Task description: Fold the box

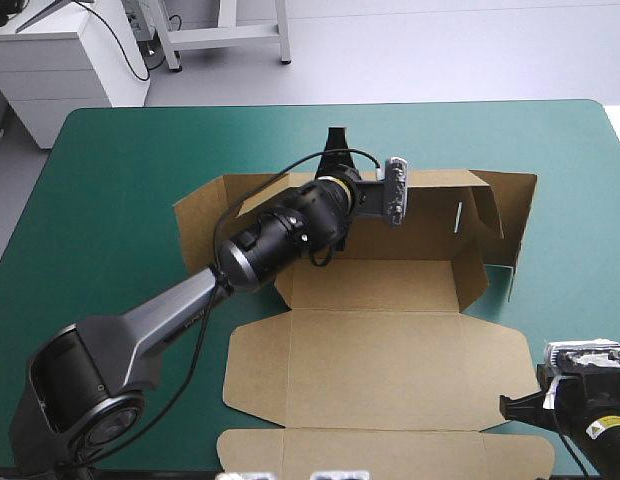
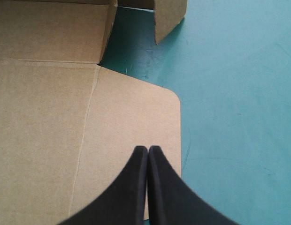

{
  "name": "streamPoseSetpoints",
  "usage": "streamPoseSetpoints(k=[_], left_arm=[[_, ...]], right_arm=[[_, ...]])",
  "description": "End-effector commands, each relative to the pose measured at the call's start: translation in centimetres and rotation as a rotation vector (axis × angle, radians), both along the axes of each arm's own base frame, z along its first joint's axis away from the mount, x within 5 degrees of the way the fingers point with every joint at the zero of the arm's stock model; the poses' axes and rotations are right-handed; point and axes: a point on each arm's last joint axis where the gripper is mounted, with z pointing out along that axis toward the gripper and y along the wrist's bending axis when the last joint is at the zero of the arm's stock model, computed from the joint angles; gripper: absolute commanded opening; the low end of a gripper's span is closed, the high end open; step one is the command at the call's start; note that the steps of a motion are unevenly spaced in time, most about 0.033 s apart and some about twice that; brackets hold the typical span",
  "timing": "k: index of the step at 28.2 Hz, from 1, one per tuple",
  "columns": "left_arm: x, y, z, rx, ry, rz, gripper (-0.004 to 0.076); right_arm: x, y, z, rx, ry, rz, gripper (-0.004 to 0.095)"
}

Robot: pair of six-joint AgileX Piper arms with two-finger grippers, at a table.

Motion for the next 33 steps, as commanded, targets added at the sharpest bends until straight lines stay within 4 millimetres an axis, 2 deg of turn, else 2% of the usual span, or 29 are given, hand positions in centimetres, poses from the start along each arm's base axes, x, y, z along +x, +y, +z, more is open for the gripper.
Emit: streamPoseSetpoints(k=[1,8,15,18,25,30,33], left_arm=[[-3.0,-1.2,2.2,-0.099,-0.123,-0.006,-0.0009],[-6.9,-3.3,-0.3,-0.092,-0.119,-0.044,-0.0009],[-7.8,-3.7,-2.3,-0.095,-0.113,-0.036,-0.0009],[-7.8,-3.8,-2.8,-0.099,-0.105,-0.054,-0.0008],[-8.1,-3.8,-4.6,-0.086,-0.082,-0.088,-0.0009],[-7.8,-4.1,-5.5,-0.05,-0.093,-0.094,-0.0008],[-7.7,-4.3,-5.9,-0.037,-0.09,-0.092,-0.0008]], right_arm=[[0.4,-0.1,1.0,-0.01,-0.071,-0.002,-0.002],[0.4,-0.1,1.8,0.001,-0.106,-0.016,-0.002],[1.4,-0.3,4.4,0.071,-0.177,-0.076,-0.002],[2.6,-0.4,5.5,0.116,-0.186,-0.097,-0.002],[6.5,-0.9,9.7,0.129,-0.218,-0.102,-0.002],[10.2,-1.5,13.3,0.126,-0.242,-0.101,-0.002],[12.8,-1.8,14.5,0.127,-0.226,-0.101,-0.002]])
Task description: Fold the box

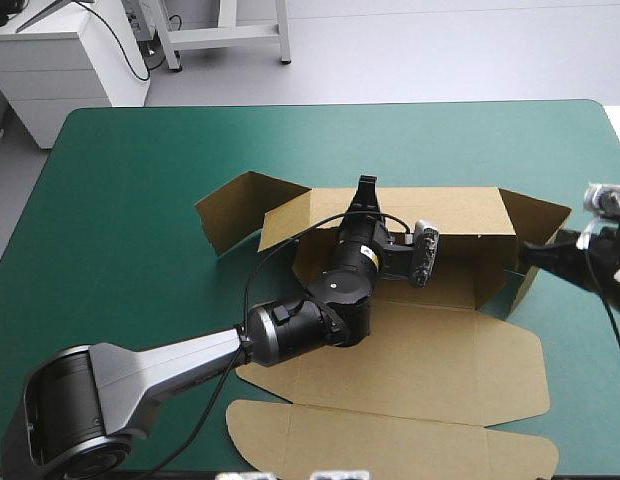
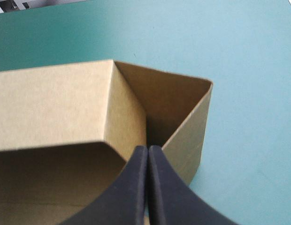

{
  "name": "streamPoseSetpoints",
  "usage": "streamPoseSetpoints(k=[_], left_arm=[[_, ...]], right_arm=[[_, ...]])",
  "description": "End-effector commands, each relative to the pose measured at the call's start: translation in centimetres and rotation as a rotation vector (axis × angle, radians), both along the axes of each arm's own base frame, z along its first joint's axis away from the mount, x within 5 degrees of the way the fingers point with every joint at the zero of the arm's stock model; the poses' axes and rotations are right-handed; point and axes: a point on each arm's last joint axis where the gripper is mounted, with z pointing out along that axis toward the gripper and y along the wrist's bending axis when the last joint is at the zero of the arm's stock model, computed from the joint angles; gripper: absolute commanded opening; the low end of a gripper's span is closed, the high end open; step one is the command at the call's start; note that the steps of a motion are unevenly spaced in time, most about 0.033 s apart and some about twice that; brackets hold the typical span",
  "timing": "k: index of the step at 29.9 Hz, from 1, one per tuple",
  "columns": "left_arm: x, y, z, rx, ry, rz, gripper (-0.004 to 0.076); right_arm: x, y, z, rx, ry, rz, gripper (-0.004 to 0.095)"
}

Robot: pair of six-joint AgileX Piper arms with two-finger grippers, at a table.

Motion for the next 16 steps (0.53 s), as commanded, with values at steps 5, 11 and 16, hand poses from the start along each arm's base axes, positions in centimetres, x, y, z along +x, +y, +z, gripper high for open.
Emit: streamPoseSetpoints(k=[5,11,16], left_arm=[[-1.3,-1.2,-0.5,-0.101,0.106,-0.061,-0.0008],[-1.3,-1.2,-0.5,-0.102,0.11,-0.058,-0.0008],[-1.3,-1.2,-0.5,-0.102,0.11,-0.058,-0.0008]], right_arm=[[6.6,-0.9,3.2,0.003,-0.032,-0.001,-0.002],[11.7,-1.6,2.8,0.011,0.023,-0.001,-0.002],[14.9,-2.1,1.4,0.008,0.135,0.011,-0.002]])
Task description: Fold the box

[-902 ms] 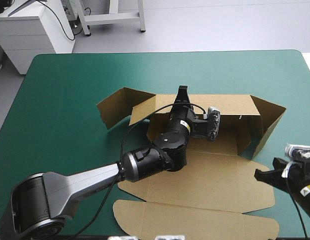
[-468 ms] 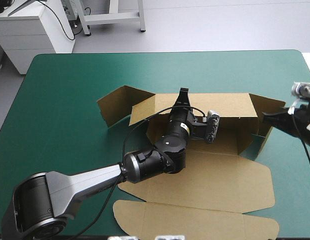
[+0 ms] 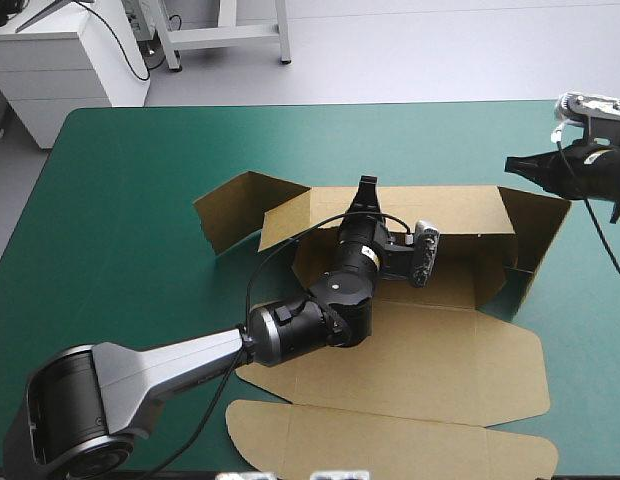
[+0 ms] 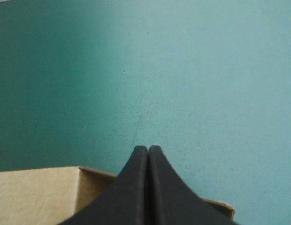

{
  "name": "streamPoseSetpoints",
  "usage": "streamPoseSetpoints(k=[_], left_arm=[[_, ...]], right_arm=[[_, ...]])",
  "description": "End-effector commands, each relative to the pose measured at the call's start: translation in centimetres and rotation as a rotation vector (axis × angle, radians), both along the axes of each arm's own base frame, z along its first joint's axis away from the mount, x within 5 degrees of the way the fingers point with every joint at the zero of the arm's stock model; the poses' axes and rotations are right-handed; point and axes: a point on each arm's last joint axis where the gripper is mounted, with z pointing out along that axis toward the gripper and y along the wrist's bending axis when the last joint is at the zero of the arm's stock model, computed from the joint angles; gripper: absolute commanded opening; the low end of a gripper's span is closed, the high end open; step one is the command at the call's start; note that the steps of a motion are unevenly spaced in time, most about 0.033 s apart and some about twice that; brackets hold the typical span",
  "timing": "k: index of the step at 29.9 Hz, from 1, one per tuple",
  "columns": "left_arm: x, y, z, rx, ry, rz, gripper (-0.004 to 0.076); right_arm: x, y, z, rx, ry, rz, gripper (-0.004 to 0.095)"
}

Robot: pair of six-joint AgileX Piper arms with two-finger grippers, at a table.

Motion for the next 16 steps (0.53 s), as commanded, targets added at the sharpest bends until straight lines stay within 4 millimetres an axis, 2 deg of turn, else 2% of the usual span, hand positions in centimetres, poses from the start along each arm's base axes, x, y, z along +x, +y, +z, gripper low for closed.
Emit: streamPoseSetpoints(k=[1,6,11,16], left_arm=[[-1.4,-1.1,-0.3,-0.11,0.118,-0.062,-0.0008],[-1.4,-1.1,-0.3,-0.11,0.118,-0.062,-0.0008],[-1.4,-1.2,-0.3,-0.112,0.118,-0.065,-0.0008],[-1.4,-1.2,-0.3,-0.111,0.114,-0.069,-0.0008]], right_arm=[[1.2,-0.2,1.1,-0.017,-0.03,0.003,-0.002],[2.0,-0.3,-0.2,-0.011,0.039,0.011,-0.002],[1.4,-0.1,-0.7,-0.039,0.12,0.077,-0.002],[0.4,0.6,-0.2,-0.008,0.134,0.127,-0.002]])
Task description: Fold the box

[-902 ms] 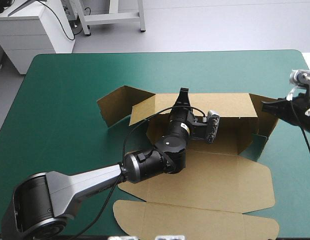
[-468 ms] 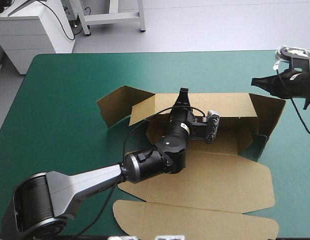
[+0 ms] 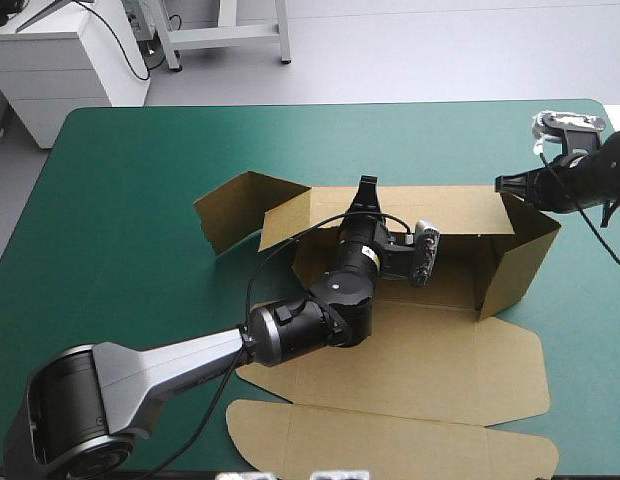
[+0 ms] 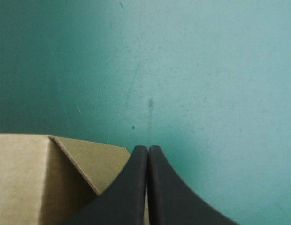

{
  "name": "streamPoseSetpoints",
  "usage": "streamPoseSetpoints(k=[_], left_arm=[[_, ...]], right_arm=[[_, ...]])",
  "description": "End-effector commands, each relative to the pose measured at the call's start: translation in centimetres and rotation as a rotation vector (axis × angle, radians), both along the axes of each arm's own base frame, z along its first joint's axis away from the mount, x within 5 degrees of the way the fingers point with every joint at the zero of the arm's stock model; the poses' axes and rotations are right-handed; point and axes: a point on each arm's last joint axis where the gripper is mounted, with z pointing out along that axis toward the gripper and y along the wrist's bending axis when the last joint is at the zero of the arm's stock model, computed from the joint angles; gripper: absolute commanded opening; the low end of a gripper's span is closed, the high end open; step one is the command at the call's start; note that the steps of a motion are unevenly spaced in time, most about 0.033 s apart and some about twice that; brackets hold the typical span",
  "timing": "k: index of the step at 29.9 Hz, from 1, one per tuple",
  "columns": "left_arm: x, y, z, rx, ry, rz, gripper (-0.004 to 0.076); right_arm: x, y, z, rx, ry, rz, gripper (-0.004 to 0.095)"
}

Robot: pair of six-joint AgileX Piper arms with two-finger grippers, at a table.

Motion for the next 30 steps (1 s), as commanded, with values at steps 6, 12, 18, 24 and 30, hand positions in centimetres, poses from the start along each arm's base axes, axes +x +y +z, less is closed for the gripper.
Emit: streamPoseSetpoints(k=[6,12,18,24,30], left_arm=[[-1.5,-1.2,-0.3,-0.115,0.117,-0.07,-0.0008],[-1.5,-1.2,-0.3,-0.115,0.117,-0.07,-0.0008],[-1.5,-1.2,-0.3,-0.114,0.115,-0.071,-0.0008],[-1.5,-1.3,-0.2,-0.12,0.115,-0.081,-0.0008],[-1.5,-1.4,-0.2,-0.128,0.115,-0.093,-0.0008]], right_arm=[[-3.4,1.1,1.6,0.05,-0.105,0.031,-0.002],[-6.0,2.1,-1.5,0.11,-0.193,0.042,-0.002],[-8.1,2.9,-2.1,0.164,-0.294,0.072,-0.002],[-9.5,3.2,-2.5,0.1,-0.303,0.144,-0.0019],[-10.0,3.3,-2.8,0.052,-0.258,0.218,0.0009]])
